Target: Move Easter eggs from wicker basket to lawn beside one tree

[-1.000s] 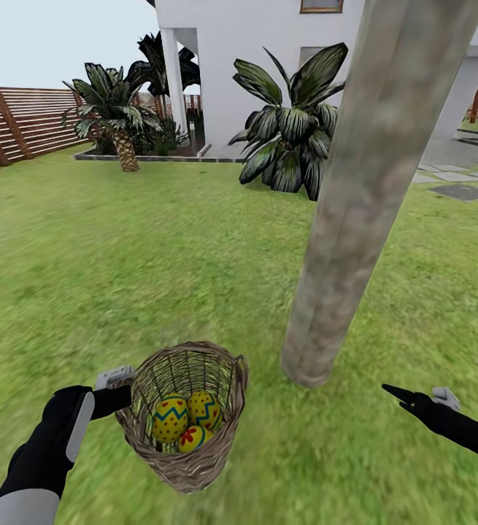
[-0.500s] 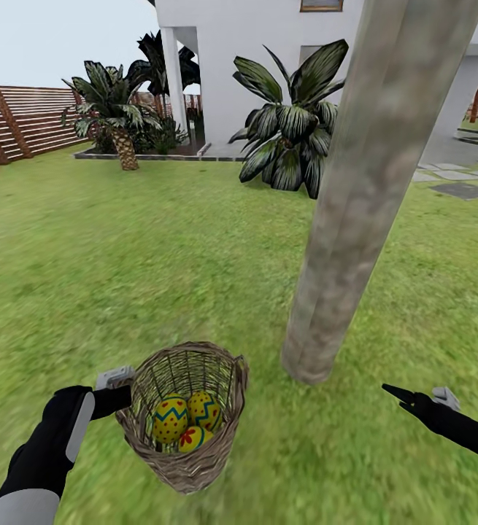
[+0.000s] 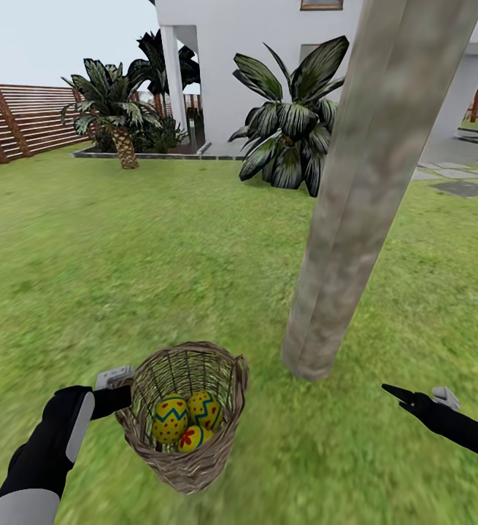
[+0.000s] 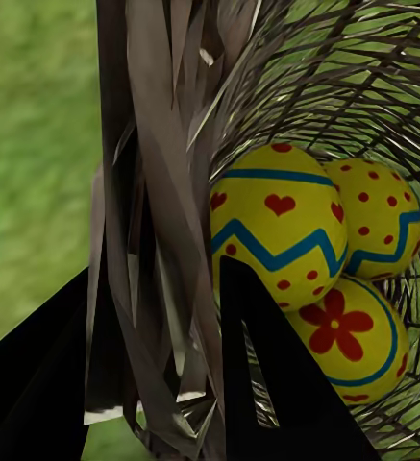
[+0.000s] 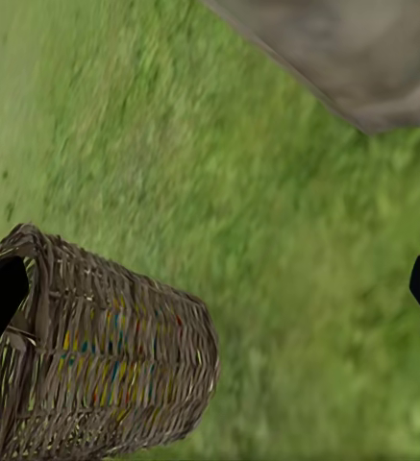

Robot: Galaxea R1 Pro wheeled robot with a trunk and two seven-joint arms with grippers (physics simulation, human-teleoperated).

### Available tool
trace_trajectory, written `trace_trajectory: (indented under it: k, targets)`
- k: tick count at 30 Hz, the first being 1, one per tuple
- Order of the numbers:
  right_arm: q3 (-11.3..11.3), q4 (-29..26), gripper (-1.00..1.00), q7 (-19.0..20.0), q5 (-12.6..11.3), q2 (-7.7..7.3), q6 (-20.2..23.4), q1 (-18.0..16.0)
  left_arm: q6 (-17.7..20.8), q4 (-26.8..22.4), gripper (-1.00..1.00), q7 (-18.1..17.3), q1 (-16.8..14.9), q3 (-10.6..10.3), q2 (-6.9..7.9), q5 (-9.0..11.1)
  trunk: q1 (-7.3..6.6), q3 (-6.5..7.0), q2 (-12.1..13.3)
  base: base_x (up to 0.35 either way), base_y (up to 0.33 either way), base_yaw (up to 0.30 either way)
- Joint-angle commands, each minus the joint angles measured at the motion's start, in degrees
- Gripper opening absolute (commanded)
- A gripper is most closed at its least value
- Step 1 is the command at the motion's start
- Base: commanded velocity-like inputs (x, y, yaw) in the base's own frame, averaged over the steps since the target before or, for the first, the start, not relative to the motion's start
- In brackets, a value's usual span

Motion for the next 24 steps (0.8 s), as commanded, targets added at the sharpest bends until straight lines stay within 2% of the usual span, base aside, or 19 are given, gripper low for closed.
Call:
trace_trajectory:
  k: [1,16,19,24]
  targets:
    - [-0.08,0.00,1.00,0.08,-0.19,0.00,0.36,-0.04,0.29,-0.05,-1.00,-0.06,-0.04,0.08,0.04,0.90,0.22,-0.23,-0.44,0.000,0.000,0.000]
    - [-0.08,-0.07,1.00,0.08,-0.14,-0.06,0.36,-0.05,0.28,-0.05,-1.00,-0.06,-0.04,0.08,0.04,0.90,3.51,-2.92,-6.45,0.000,0.000,0.000]
    - [0.90,-0.52,1.00,0.05,0.01,0.36,-0.01,-0.12,-0.23,-1.05,-1.00,-0.26,-0.03,0.14,1.03,0.41,3.51,-2.92,-6.45,0.000,0.000,0.000]
    - [2.44,-0.26,1.00,0.08,0.04,1.20,-0.08,-0.38,-0.24,-2.68,-1.00,-0.82,-0.22,0.08,2.65,-1.63,4.61,-3.82,-8.45,0.000,0.000,0.000]
